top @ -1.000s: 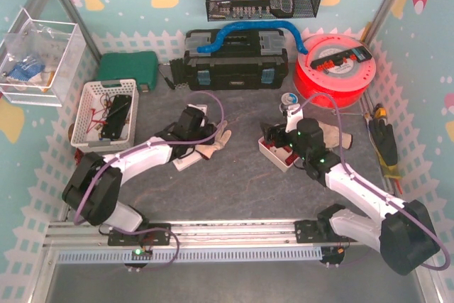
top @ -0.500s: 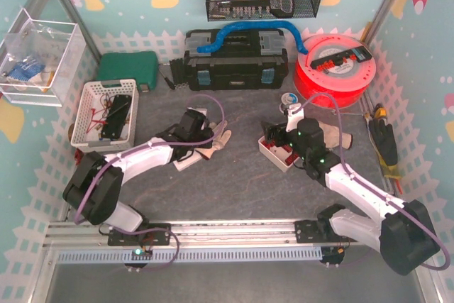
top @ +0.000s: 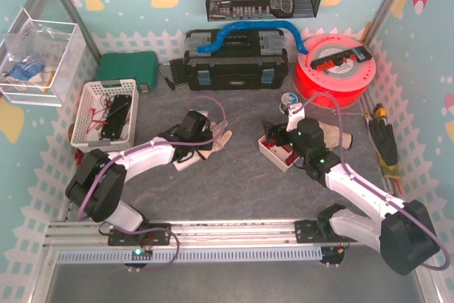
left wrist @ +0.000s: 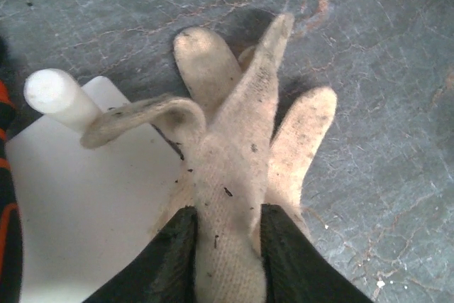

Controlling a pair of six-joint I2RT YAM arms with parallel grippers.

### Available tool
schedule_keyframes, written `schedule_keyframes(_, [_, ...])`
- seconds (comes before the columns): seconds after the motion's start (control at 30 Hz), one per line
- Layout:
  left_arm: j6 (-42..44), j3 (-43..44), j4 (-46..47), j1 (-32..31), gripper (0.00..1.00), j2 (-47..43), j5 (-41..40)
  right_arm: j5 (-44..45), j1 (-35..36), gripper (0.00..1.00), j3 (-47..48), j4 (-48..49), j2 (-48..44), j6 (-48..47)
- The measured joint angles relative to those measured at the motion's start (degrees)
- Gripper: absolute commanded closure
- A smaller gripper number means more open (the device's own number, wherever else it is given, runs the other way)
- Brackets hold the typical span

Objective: Install the large spring

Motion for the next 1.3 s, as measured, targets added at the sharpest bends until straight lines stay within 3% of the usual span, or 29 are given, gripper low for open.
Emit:
schedule_keyframes(0.23, [0.6, 0.2, -0.3, -0.3, 0.91, -0.9, 0.1, 1.0, 0.0, 0.01, -0.3, 0.2, 0.0, 0.0])
schedule_keyframes(0.73, [0.1, 2.7, -1.3, -0.3, 0.94, -3.7, -1.1, 1.6, 0.0, 0.01, -0.3, 0.2, 0.0, 0.0])
schedule_keyframes(0.93, [0.1, 2.7, -0.3, -0.3, 0.93, -0.3, -2.4, 1.7, 0.0, 0.01, -0.4, 0.2, -0.3, 0.0])
schedule_keyframes(1.3, [-0.1, 2.7, 0.5, -0.3, 0.79, 1.7, -3.0, 2.0, 0.0, 0.01, -0.5, 0.2, -1.4, 0.0])
